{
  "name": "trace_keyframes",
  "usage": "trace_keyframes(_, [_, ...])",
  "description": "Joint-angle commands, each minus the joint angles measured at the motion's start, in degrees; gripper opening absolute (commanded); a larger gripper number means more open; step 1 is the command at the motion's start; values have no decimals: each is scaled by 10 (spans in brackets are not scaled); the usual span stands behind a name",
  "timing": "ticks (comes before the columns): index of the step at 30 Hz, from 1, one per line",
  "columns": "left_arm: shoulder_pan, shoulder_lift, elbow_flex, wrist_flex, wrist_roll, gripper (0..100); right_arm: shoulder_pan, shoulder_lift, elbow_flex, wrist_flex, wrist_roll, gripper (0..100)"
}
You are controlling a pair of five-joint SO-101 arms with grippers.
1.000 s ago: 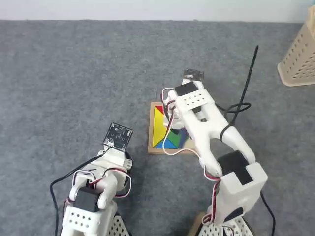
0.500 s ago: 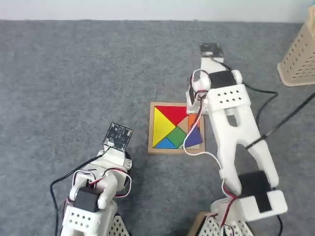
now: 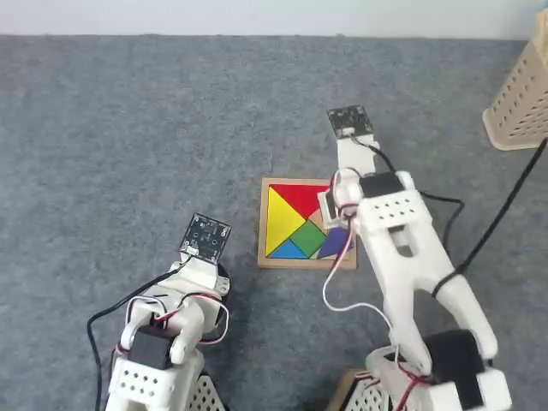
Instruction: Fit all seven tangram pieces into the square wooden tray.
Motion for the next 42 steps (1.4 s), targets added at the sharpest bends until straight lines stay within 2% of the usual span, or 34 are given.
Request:
trace_keyframes(1, [3,-11,-11,4,4,12,-2,-40,17,-36,7,7])
trace_keyframes(8, [3,-11,-11,4,4,12,-2,-44,84,-121,11,7])
trace_keyframes(12, [3,-11,-11,4,4,12,-1,-44,86,-115,14,9])
trace_keyframes(16, [3,-11,-11,4,4,12,-6,-44,85,-106,80,9])
trace_keyframes(27, [3,-11,-11,4,4,12,-26,-36,76,-174,82,7])
trace_keyframes(32, [3,-11,-11,4,4,12,-20,-32,76,-169,84,6])
trace_keyframes(37, [3,-11,-11,4,4,12,43,6,75,-135,85,6])
trace_keyframes(42, [3,-11,-11,4,4,12,31,69,39,-118,85,6])
